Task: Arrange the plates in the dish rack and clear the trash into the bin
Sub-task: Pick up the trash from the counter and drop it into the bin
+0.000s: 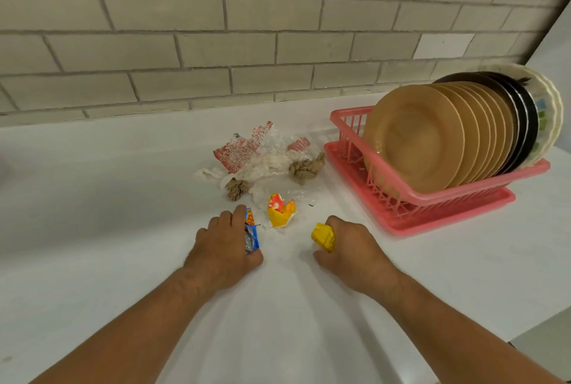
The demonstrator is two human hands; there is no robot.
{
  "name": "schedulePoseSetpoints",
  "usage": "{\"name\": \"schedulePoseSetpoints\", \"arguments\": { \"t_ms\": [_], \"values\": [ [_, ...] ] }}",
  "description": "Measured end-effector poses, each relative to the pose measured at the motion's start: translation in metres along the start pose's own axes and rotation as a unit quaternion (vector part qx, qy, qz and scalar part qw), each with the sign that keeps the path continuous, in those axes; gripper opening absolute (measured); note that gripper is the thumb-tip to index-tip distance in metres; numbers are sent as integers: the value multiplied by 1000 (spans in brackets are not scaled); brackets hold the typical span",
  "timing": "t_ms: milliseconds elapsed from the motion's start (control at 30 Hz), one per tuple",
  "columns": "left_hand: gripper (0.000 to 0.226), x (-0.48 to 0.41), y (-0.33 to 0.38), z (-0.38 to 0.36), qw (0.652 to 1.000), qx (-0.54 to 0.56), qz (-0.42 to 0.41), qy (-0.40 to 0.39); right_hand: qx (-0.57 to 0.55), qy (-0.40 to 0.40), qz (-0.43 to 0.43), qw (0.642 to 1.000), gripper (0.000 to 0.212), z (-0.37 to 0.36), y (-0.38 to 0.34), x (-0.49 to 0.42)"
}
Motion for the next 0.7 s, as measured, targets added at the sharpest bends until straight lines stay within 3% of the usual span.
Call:
{"name": "schedulePoseSetpoints", "arguments": {
  "t_ms": [67,233,367,467,533,633,667,700],
  "values": [
    [77,-1,1,-1,999,-28,8,-21,-27,-15,-9,999,24,0,1,0],
    [17,9,14,-4,999,32,-28,-6,-50,-9,13,999,14,8,-3,0],
    [25,2,1,14,996,71,-15,43,-68,-19,16,997,15,6,2,6],
    [45,-9,-14,41,990,75,56,107,-62,-19,13,998,11,6,5,8],
    [45,-17,-21,50,985,76,90,125,-56,-24,5,998,23,5,5,7],
    [24,-33,-25,48,990,78,79,88,-55,-21,-3,998,36,4,5,5],
    [22,-40,-25,46,993,75,64,65,-53,-18,-5,998,37,4,5,5],
    [36,-47,-25,42,996,68,49,35,-50,-19,-6,999,38,3,5,4]
  ]
}}
Point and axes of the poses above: each hand's wrist, its own x-axis away from the middle knuckle, its own z-axis out of the back of the hand, y = z × x, the point moved 6 cm from there along -x, towards the middle knuckle, and after that the axes turned 5 degrees about y, right-handed, at the moved point
